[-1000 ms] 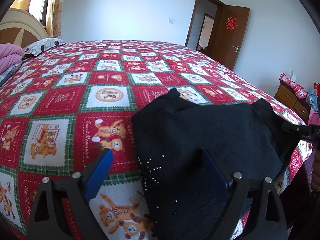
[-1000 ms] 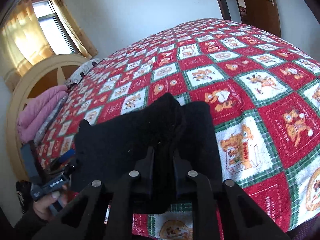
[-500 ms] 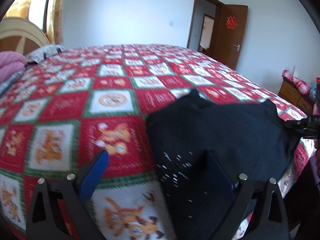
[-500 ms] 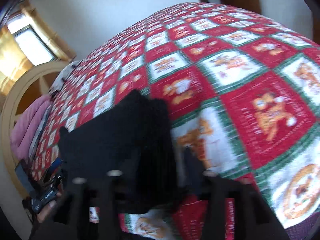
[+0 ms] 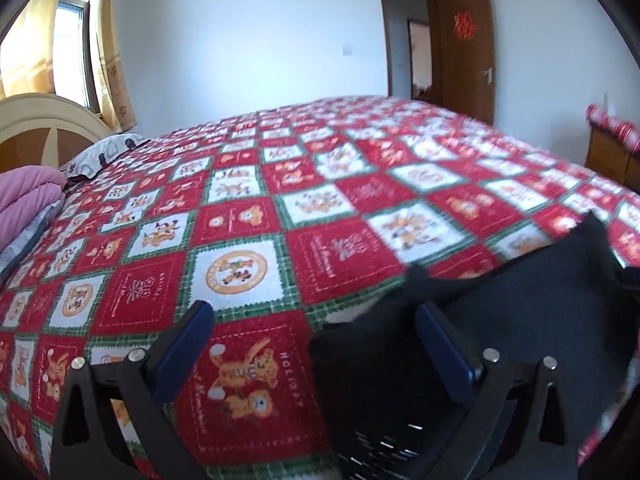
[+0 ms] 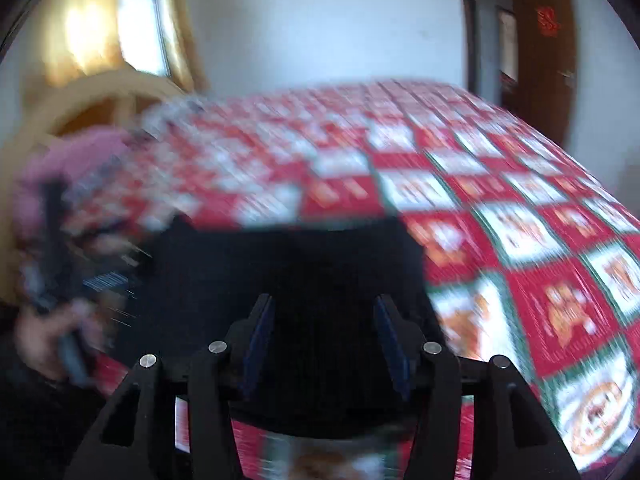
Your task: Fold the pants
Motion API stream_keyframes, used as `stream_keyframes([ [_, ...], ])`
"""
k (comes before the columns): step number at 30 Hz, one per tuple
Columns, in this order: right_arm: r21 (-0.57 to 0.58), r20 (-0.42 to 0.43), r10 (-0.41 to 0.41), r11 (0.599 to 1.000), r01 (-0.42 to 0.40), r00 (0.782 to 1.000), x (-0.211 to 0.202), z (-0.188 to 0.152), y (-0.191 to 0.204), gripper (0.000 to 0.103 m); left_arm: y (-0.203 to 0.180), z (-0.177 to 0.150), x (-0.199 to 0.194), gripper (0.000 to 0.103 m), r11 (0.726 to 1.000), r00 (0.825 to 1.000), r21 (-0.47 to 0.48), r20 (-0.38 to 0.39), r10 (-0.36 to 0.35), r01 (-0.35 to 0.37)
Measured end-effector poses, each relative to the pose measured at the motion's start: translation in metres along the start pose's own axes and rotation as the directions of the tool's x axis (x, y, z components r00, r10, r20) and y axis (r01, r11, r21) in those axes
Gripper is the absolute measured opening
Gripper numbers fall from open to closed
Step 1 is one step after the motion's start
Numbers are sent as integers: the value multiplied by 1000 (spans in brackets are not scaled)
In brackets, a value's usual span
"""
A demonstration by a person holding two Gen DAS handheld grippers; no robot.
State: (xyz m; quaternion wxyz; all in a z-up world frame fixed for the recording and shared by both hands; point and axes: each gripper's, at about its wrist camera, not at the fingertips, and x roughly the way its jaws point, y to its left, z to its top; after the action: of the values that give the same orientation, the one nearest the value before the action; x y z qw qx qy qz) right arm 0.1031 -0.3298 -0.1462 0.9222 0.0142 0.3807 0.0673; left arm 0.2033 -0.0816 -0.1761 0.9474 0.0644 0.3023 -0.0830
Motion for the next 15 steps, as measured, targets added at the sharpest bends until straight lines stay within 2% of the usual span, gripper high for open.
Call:
stream_keyframes([
  [2, 41, -69, 5, 999, -2, 998, 14, -3, -16, 53, -1, 0, 15, 103, 1000, 999, 3, -51, -15, 15],
  [7, 16, -91, -15, 1000, 17, 996, 18, -3, -24, 53, 1, 2, 21, 103, 999, 996, -24, -85, -35, 33],
  [9, -22, -91, -37, 999, 36, 995, 21, -6, -22, 53, 4, 2, 15, 103, 998, 996, -45, -78, -38, 34],
  [12, -25, -94, -25, 999, 23, 995, 17, -6, -23, 53, 12, -1, -6, 103, 996, 998, -83, -55, -14, 9],
  [15, -24, -89, -27, 999, 25, 996, 7, -3, -23, 53, 12, -3, -37, 103, 998, 1000, -63, 1, -10, 10],
])
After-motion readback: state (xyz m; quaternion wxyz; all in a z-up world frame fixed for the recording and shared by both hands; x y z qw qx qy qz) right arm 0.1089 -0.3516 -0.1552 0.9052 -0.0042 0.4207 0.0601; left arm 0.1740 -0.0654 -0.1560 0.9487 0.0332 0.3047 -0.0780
